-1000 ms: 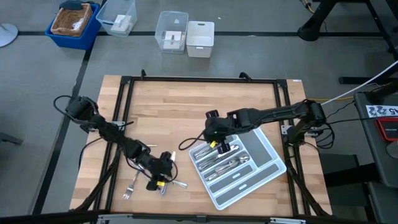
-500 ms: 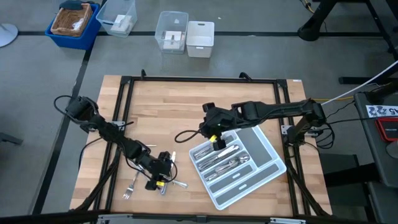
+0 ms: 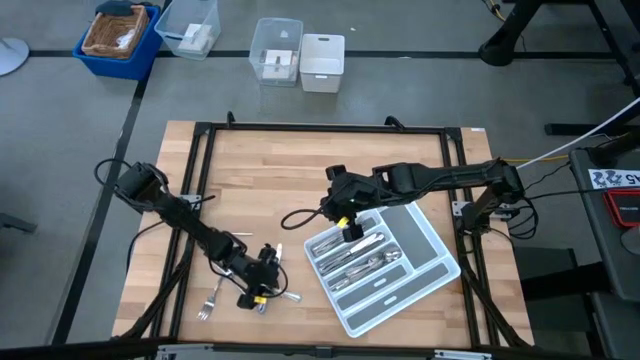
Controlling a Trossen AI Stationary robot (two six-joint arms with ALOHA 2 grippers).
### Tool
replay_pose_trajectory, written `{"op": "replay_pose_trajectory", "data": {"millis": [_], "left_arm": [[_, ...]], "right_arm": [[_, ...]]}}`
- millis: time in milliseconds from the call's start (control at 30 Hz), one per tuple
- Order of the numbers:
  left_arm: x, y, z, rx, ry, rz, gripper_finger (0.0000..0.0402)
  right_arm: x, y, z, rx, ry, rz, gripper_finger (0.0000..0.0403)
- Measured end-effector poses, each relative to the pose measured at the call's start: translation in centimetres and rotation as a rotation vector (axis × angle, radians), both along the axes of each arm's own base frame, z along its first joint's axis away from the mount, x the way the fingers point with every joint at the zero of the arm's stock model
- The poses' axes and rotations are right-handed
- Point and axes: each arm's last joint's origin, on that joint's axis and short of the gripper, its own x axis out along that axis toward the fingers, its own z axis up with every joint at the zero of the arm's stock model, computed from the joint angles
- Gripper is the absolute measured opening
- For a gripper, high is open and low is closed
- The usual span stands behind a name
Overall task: Sort silverware
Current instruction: Put the silver spoon into the silverware tray
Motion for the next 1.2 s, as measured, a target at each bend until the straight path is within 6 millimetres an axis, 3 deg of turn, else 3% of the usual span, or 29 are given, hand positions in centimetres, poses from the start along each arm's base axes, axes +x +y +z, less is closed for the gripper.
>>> {"op": "replay_pose_trajectory", "data": {"millis": [200,433,600,900,1067,1200], "left_arm": [[-0.2,0.2,-0.3,0.057,0.014,-0.009,0.0089],[-0.5,-0.1,-0.4,0.099,-0.004,-0.054,0.0011],[-0.5,-0.2,-0.1,0.094,-0.019,-0.063,0.0014],[-0.7,-0.1,3.1,0.021,-0.139,-0.081,0.0004],[-0.9,0.4,5.4,0.035,-0.253,-0.059,0.0004],[-0.5,1.7,6.8,0.166,-0.375,0.033,0.0004]], "right_arm": [[0.0,0.0,0.0,0.000,-0.001,0.000,0.0083],[0.0,0.0,0.0,0.000,-0.002,0.000,0.0083],[0.0,0.0,0.0,0.000,-0.002,0.000,0.0083],[0.0,0.1,0.0,0.126,0.004,-0.086,0.0083],[-0.1,0.3,0.0,0.330,0.026,-0.175,0.0083],[-0.1,0.7,0.0,0.523,0.064,-0.209,0.0083]]}}
